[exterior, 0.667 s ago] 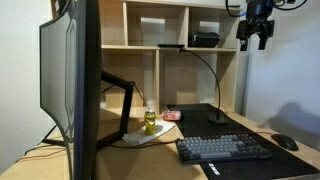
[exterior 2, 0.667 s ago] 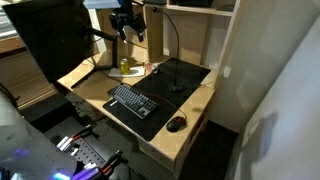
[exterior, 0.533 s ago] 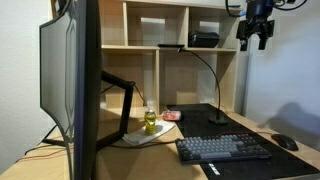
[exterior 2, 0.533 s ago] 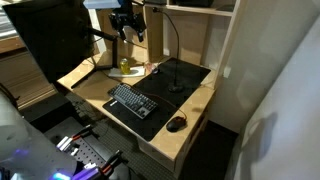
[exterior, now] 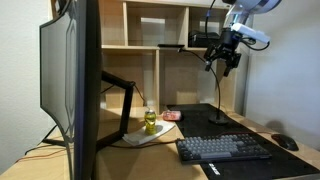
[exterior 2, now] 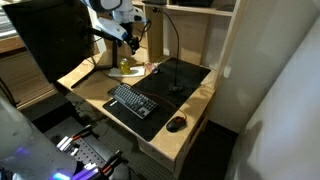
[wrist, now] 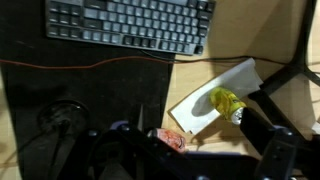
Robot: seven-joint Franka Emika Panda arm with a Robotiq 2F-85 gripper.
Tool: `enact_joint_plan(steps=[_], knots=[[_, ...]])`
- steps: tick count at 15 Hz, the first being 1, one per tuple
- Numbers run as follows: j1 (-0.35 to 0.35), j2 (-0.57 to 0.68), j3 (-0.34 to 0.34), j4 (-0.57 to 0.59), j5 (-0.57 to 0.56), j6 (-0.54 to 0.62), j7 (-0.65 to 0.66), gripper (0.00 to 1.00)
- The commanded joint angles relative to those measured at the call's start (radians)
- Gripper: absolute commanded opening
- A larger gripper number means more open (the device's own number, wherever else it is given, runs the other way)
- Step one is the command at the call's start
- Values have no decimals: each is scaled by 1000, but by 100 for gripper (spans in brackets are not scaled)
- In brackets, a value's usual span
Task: Place the pink soda can upright on the paper
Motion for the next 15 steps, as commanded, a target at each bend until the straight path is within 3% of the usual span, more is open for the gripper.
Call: enact_joint_plan(steps=[1, 5, 7, 12, 13, 14, 15], knots=[[-6, 41, 21, 6, 75, 35, -5, 100], [-7, 66, 27, 14, 89, 46, -8, 100], [-11, 156, 7, 75, 191, -47, -4, 100], [-84, 383, -4, 176, 374, -59, 15, 100], [-97, 395, 2, 186, 396, -62, 51, 100], [-89, 334, 16, 118, 350, -15, 14, 100], [-101, 371, 16, 140, 365, -17, 22, 100]])
